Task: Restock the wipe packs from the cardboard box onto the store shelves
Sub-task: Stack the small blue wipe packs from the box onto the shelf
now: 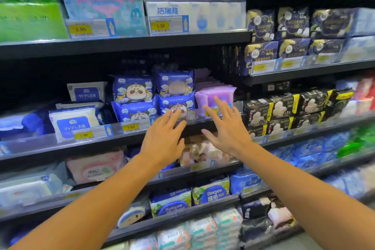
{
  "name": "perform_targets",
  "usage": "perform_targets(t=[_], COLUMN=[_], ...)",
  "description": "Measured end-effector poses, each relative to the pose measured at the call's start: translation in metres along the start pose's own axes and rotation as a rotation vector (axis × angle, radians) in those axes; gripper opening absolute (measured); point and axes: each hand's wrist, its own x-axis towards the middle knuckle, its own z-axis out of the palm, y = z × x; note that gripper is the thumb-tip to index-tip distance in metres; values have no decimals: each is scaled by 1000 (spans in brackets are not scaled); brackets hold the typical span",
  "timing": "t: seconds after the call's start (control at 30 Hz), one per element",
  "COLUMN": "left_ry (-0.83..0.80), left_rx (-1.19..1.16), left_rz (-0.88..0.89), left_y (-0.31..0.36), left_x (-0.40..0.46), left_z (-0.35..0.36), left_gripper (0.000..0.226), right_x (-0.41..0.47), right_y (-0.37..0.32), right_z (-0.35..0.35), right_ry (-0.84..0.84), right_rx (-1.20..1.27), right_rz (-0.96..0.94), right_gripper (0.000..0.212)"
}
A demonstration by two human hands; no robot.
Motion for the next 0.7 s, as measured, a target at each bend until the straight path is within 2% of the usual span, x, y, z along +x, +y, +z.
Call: perform_targets(t=[0.13,0.2,0.27,0.37,0.43,0.7], left_ry=[27,-20,-103,-260,-315,-337], left_rx=[-25,-68,-107,-83,-73,41], left_rz=[69,50,-17,-126,-187,-225], left_y=[-1,-2,-6,-16,-18,-2], left_x=[-30,-56,-82,-113,-122,-113], left_z=[16,34,56,86,95,113], left_gripper=[55,56,58,65,69,71], right_x=[-28,-50,-74,-94,-93,-85], right_y=[-1,-3,-6,-8,-13,-19], right_z=[5,21,44,76,89,104], right_ry=[55,61,-8,-164,-207,-243], right_rx=[60,115,179,143,116,17], right_rz=[-65,-140,-179,-148,-99,-64], right_gripper=[73,64,56,56,58,62])
